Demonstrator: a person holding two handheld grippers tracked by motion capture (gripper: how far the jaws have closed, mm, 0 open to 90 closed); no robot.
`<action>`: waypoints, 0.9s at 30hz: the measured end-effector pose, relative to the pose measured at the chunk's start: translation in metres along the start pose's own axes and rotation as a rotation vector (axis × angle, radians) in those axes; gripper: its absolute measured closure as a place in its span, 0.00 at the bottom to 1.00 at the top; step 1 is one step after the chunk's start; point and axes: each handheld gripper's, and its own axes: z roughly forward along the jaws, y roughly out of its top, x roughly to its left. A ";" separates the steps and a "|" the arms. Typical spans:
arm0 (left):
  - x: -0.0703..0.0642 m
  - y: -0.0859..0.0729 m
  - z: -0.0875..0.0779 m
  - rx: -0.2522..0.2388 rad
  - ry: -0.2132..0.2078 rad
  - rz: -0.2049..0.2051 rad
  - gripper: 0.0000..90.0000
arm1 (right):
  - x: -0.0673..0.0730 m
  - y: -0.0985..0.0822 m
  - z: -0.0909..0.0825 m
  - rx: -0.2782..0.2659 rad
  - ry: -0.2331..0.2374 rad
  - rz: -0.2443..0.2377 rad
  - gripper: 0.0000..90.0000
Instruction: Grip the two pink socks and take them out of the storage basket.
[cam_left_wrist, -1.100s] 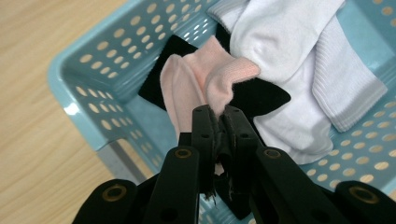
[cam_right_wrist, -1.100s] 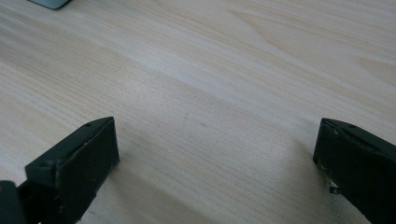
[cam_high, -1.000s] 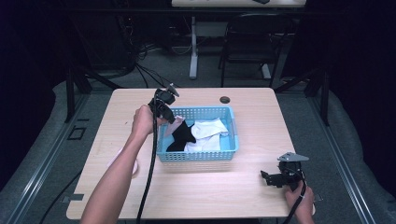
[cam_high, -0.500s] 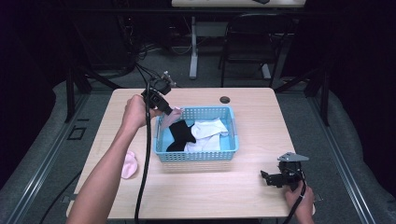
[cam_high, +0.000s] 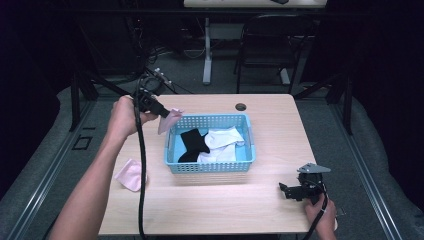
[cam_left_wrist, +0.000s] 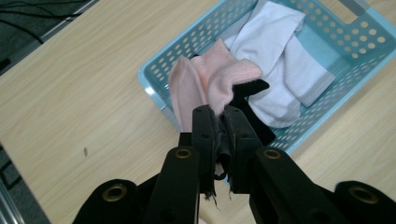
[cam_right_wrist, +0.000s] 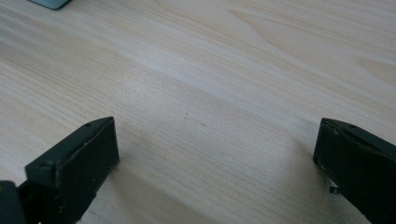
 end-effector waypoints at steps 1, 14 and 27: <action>0.002 -0.005 -0.004 0.002 0.007 -0.003 0.94 | 0.000 0.000 0.000 0.000 0.000 0.000 0.00; 0.037 -0.083 -0.004 0.041 0.027 -0.114 0.94 | 0.000 0.000 0.000 0.001 0.000 0.000 0.00; 0.053 -0.142 0.067 0.174 -0.008 -0.209 0.93 | 0.000 0.000 0.000 0.001 -0.001 -0.001 0.00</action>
